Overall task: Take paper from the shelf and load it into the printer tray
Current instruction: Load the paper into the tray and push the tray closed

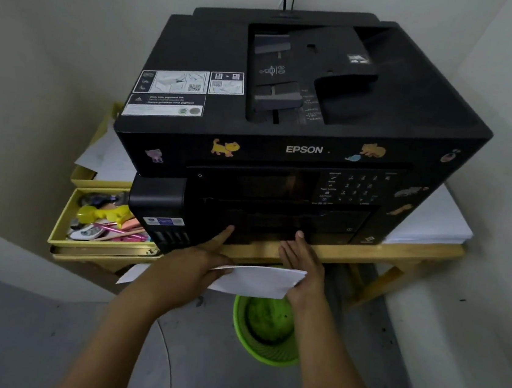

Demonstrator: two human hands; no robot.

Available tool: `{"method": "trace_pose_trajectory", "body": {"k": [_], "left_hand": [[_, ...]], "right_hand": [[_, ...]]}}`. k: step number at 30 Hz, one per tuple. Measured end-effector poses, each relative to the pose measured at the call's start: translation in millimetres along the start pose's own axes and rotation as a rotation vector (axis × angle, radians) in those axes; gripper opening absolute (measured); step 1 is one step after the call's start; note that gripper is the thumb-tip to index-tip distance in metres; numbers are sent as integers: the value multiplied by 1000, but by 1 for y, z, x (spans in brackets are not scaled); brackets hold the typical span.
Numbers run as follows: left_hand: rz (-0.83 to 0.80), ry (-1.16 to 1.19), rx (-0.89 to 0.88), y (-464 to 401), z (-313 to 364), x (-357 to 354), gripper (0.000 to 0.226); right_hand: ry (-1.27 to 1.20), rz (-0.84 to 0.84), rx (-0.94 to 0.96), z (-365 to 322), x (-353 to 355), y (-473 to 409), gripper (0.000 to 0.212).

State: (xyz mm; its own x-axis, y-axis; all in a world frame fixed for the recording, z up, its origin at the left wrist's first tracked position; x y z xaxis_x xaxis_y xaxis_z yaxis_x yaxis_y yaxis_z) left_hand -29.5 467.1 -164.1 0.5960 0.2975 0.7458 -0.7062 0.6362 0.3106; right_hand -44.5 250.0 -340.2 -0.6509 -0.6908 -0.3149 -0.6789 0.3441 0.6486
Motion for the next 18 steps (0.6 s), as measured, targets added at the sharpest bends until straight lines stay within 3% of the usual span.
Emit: {"method": "trace_pose_trajectory", "body": {"k": [3,6,7,10,15,17,18], "left_hand": [[-33,-125,7,-21,1,-12,41],[-32,-212,38,-34,-5,-25,83],[-8,-225,36,-37,-8,-28,87],[75,-231,5,-38,-11,-33,80],[131,-228,12,-42,-18,-37,45],[141,-223,7,-43,-19,-38,43],[151,-218,0,-43,-18,-37,42]], "right_hand": [[18,-134,-22,-3,4,1,45],[20,-165,-27,-7,10,0,33],[15,-172,-24,-8,9,0,26],[-19,-176,-13,-9,5,4,21],[-53,-134,-67,0,-2,4,44],[-50,-144,-44,1,-5,2,40],[-59,-138,-32,2,-3,0,54]]}}
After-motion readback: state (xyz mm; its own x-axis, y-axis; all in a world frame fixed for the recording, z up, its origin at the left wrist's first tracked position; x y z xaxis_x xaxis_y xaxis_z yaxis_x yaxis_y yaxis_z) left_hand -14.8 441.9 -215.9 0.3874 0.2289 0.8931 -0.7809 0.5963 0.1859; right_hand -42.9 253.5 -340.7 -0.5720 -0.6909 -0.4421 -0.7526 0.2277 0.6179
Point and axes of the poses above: each hand's wrist, its own y-axis away from the middle knuckle, its own x-axis out of the back of the hand, z = x × y, the point moved 9 cm from there along -y, towards the middle knuckle, and after that the axes turned 14 degrees about y, right-handed, at the moved point
